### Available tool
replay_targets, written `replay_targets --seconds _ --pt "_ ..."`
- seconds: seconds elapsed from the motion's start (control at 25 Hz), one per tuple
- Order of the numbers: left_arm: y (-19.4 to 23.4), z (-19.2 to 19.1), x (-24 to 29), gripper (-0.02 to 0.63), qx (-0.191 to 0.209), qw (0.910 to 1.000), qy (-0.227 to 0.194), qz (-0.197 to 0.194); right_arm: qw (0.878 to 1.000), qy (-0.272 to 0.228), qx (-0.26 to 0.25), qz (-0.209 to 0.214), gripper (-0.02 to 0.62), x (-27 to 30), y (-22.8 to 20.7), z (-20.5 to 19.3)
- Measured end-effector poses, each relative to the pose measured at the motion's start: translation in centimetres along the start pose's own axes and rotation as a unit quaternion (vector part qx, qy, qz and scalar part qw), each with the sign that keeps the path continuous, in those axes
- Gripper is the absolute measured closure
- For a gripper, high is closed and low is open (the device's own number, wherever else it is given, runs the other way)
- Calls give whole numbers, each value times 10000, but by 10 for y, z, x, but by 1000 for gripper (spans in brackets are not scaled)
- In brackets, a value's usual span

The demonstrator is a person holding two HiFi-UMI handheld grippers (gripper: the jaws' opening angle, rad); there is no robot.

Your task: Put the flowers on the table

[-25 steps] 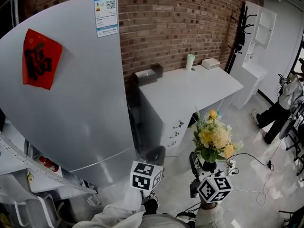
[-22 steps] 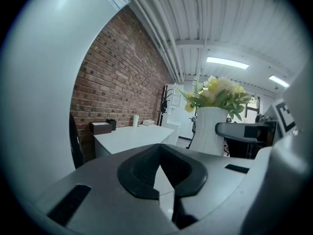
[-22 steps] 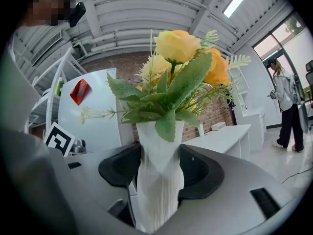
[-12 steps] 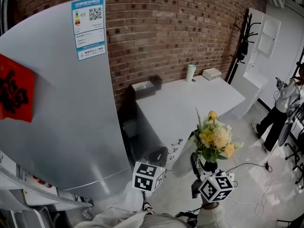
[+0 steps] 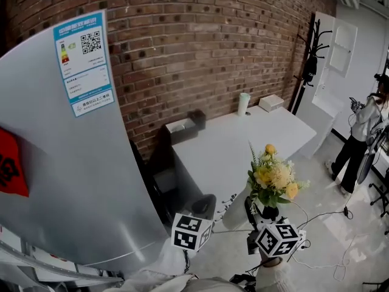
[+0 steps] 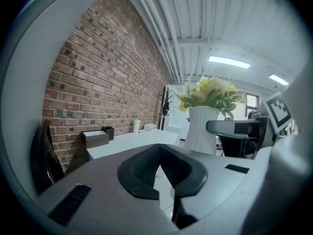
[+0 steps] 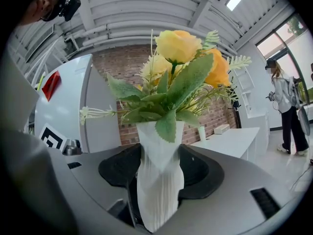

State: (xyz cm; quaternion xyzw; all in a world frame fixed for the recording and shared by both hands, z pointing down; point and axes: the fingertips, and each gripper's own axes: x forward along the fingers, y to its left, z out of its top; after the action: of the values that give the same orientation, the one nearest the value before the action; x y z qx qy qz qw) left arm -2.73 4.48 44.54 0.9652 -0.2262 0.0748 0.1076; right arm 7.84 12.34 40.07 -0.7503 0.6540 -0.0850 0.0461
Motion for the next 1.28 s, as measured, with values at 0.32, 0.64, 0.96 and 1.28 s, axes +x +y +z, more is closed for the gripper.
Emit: replay_targets --seconds 0.32,0.64,0.96,1.28 --pt "0 -18 17 600 50 9993 334 -169 9989 -2 311 -363 339 4 -31 -10" --pt "25 -36 28 600 -105 9985 525 63 9976 73 479 -497 339 28 -57 -17" --pt "49 -19 77 600 -175 9983 439 352 9994 8 343 -75 339 97 -73 -2" --pt "85 9 144 600 -362 9954 358 807 9990 57 194 408 340 181 -110 24"
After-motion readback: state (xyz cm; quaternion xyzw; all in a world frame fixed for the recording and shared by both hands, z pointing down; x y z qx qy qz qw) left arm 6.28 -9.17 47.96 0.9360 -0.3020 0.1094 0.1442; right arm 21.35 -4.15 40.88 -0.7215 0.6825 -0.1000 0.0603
